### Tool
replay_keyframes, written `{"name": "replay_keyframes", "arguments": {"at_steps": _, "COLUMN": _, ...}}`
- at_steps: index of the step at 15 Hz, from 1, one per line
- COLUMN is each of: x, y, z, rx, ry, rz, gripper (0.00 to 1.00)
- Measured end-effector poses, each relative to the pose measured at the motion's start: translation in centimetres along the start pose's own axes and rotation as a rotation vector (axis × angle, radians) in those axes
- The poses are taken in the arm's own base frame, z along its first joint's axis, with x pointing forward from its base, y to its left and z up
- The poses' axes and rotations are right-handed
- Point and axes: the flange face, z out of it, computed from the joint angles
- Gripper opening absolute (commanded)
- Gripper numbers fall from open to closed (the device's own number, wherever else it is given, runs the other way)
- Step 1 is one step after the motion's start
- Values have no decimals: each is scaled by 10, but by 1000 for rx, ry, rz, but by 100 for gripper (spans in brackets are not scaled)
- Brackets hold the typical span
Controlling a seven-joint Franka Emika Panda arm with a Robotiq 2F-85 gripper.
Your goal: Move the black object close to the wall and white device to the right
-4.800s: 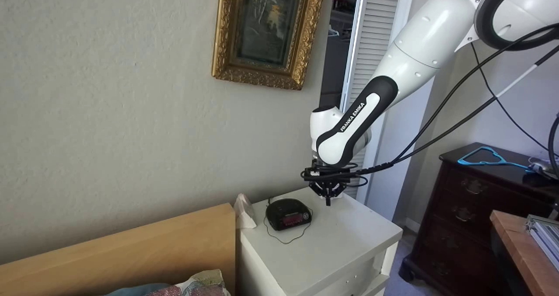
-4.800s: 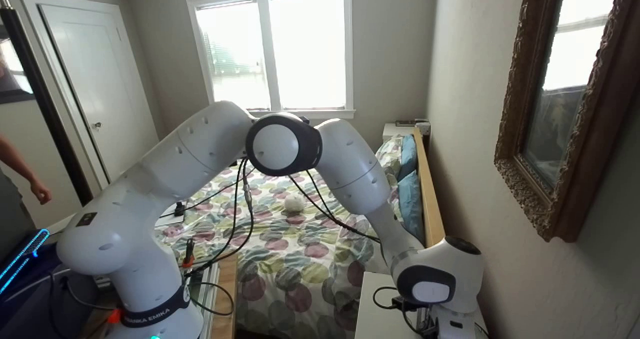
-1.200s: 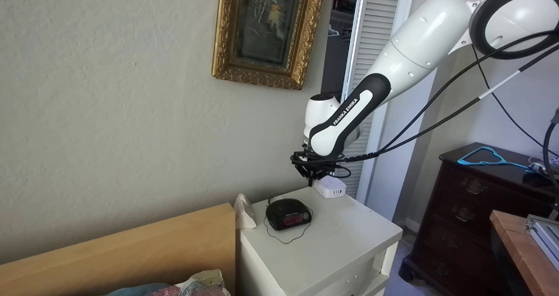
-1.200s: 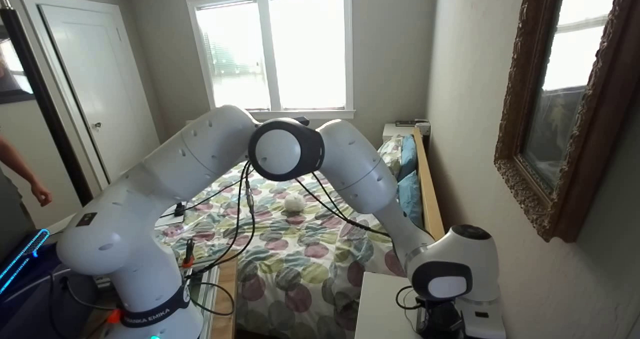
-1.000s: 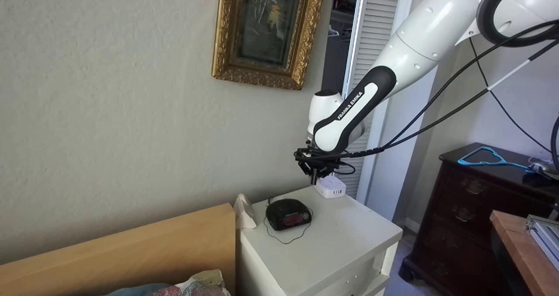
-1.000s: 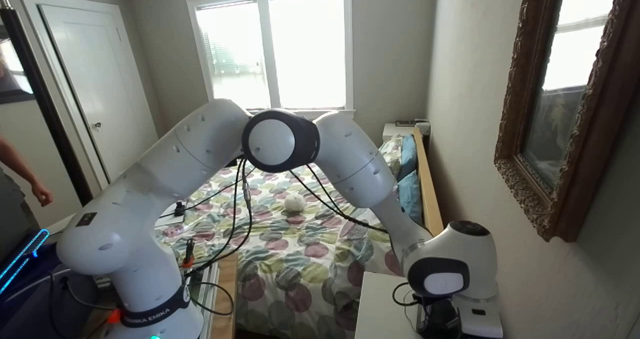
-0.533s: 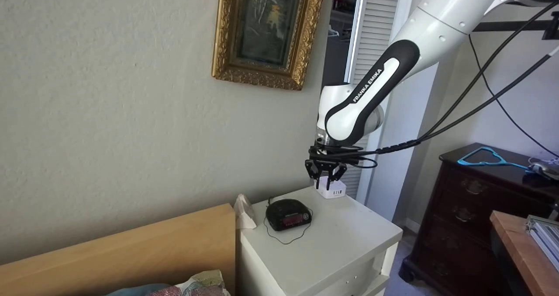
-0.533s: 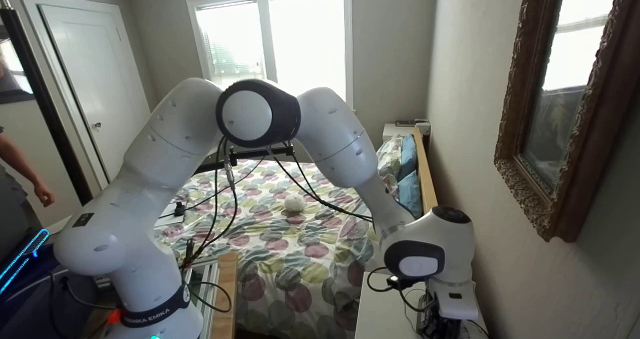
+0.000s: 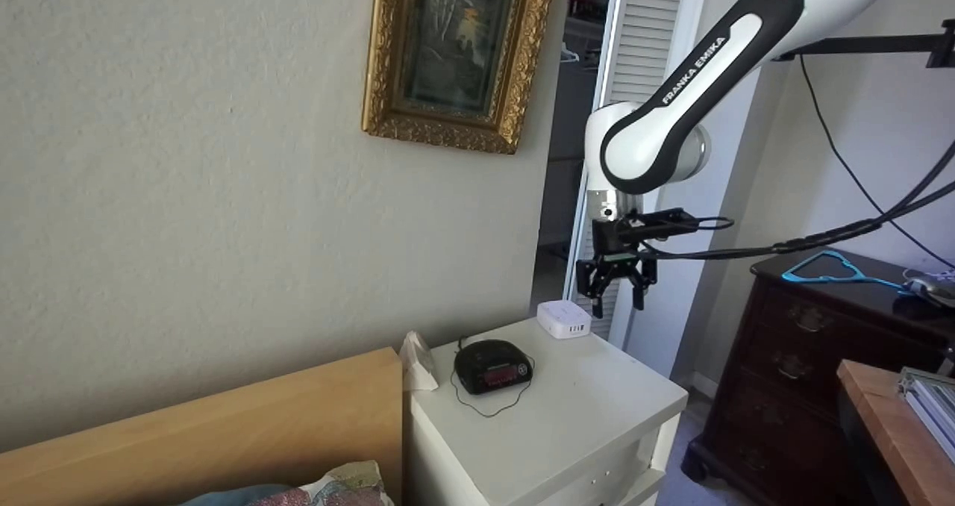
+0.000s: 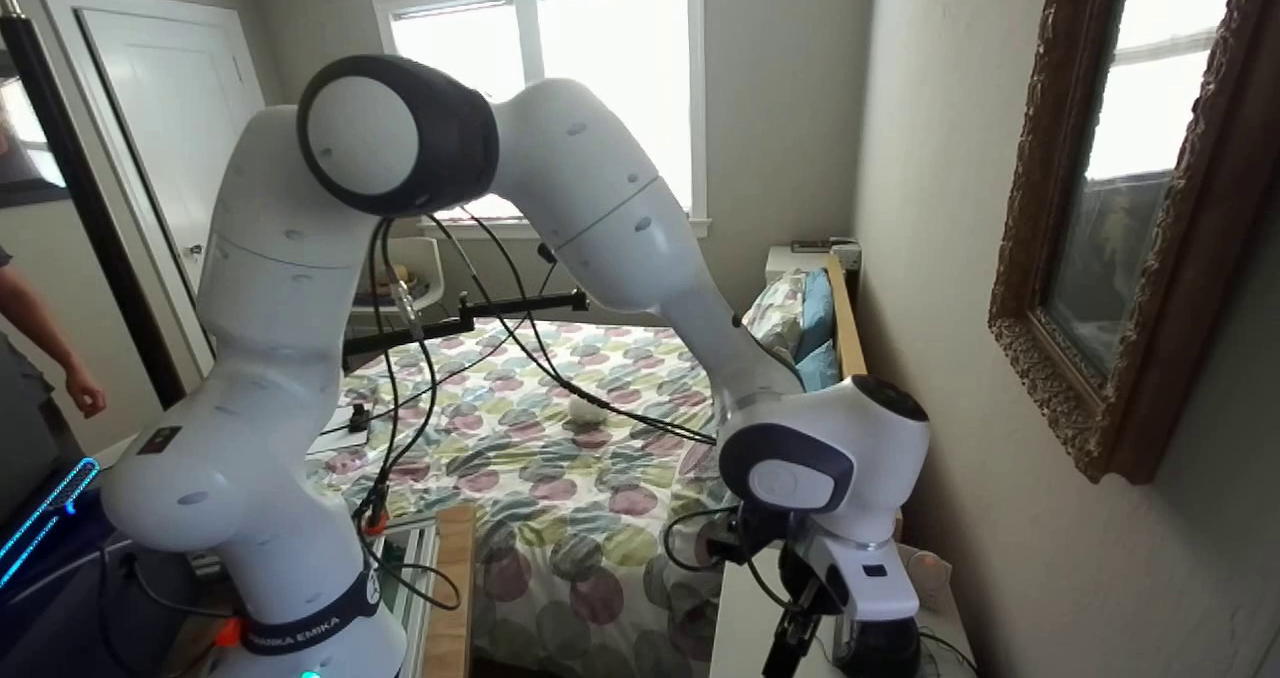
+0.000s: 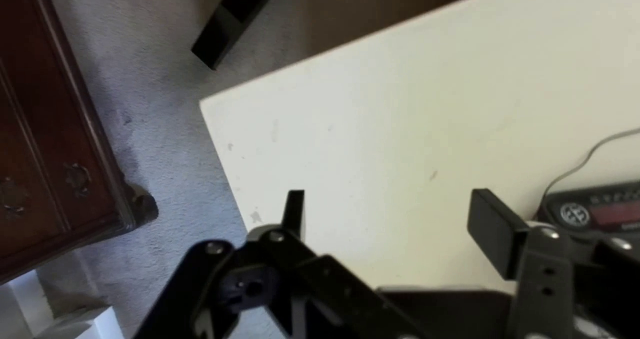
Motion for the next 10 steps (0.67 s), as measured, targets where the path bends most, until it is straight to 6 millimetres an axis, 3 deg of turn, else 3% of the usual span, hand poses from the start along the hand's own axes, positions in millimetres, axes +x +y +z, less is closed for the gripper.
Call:
{"name": "replay_keyframes", "arguments": {"at_steps": 6, "x": -56, "y": 29, "z": -48, "rx": -50, "ry": -178, "rz": -73, "gripper": 100}}
{"name": "replay_keyframes", "arguments": {"at_steps": 10, "x": -85, "y": 41, "z": -57, "rx": -48, "ry": -207, "rz": -73, "gripper": 100}}
